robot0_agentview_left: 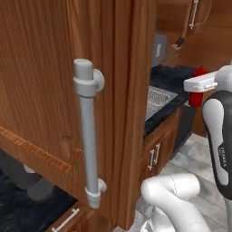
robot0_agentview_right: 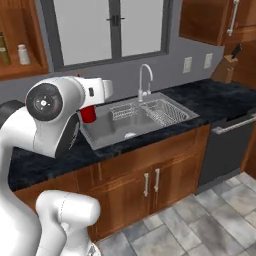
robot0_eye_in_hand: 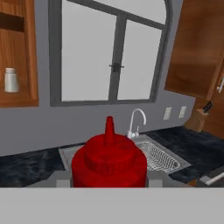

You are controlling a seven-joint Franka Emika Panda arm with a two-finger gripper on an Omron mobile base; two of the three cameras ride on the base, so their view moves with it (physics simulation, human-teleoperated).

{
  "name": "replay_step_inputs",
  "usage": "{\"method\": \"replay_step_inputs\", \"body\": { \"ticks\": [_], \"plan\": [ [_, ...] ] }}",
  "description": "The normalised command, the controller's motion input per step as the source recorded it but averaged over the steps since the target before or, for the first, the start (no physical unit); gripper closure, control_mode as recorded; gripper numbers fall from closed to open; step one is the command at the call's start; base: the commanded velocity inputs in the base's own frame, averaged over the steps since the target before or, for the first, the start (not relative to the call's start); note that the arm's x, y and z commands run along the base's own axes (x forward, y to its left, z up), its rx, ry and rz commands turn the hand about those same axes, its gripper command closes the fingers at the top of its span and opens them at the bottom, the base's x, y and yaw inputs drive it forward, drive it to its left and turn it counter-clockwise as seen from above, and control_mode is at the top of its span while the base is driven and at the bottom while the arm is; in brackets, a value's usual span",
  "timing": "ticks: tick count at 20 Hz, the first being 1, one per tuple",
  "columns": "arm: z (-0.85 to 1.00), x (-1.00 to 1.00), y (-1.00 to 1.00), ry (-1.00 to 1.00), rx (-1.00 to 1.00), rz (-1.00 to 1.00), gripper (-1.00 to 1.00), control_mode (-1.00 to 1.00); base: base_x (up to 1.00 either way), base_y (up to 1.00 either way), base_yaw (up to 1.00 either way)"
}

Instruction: Collect the turmeric, ketchup, and shaker from the cabinet and place them next to the stove.

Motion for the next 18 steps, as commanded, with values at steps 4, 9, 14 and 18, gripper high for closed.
{"method": "replay_step_inputs", "body": {
  "ticks": [4, 9, 14, 18],
  "plan": [
    [0.00, 0.00, 0.00, 0.00, 0.00, 0.00, 1.00, 1.00, 0.00, -0.36, -0.64],
    [0.00, 0.00, 0.00, 0.00, 0.00, 0.00, 1.00, 1.00, 0.04, -0.62, -0.61],
    [0.00, 0.00, 0.00, 0.00, 0.00, 0.00, 1.00, 1.00, 0.27, -0.76, -0.55],
    [0.00, 0.00, 0.00, 0.00, 0.00, 0.00, 1.00, 1.00, 0.60, -0.77, -0.44]
  ]
}}
